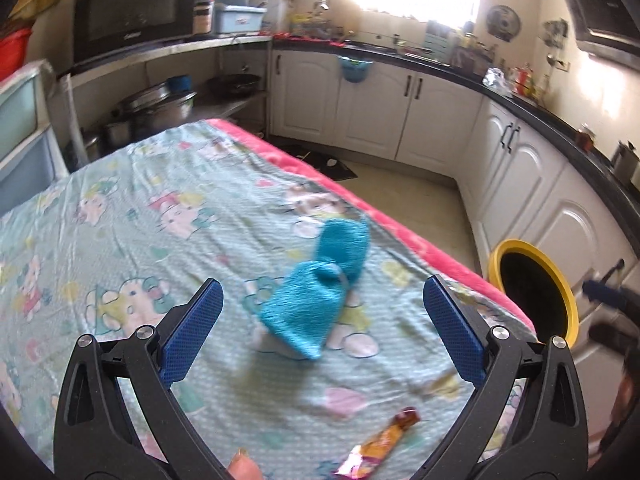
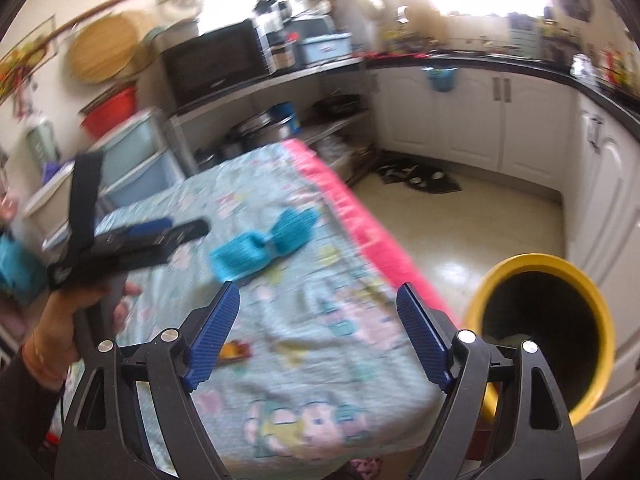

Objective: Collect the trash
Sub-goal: 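Move both open tools back over the blue scrubbers and orange wrapper, then grasp the orange wrapper with the right tool while the left tool grasps the blue scrubber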

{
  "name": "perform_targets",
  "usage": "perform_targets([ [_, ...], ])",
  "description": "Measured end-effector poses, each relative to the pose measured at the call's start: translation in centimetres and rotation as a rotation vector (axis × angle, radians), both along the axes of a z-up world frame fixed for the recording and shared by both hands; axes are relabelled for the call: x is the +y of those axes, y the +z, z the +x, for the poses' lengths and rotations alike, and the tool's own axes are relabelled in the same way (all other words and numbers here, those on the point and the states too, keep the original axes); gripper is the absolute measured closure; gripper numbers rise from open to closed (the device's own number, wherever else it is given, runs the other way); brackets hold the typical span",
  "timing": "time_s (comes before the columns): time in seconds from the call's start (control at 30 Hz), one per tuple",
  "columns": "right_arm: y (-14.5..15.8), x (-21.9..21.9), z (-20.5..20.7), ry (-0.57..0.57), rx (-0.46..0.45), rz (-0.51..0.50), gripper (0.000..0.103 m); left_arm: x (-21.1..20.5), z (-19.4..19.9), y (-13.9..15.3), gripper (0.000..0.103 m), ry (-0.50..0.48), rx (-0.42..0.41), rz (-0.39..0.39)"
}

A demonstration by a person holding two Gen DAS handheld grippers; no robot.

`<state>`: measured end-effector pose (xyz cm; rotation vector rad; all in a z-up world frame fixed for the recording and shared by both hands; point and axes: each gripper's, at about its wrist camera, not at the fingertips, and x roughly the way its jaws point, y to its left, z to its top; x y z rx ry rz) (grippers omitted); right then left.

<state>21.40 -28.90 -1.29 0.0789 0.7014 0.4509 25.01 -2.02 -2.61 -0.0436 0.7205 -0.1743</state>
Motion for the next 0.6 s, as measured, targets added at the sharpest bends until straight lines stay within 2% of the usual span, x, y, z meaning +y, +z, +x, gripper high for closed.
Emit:
perform_targets([
  [0.27, -4.2, 6.4, -0.1, 0.132, 0.096, -0.061, 0.025, 2.6, 1.3, -2.2, 0.011, 0.012, 0.061, -0.081],
  [0.43, -7.1, 8.2, 0.9, 0.168, 0.167, -0.100, 0.039, 3.2, 3.0, -4.3, 0.011, -0.008, 0.121, -0.148],
  [0.6, -9.1, 9.3, 2.0, 0.196, 0.230, -0.092, 0.051, 3.3, 4.5, -6.3, 0.011, -0.020, 0.176, -0.192],
])
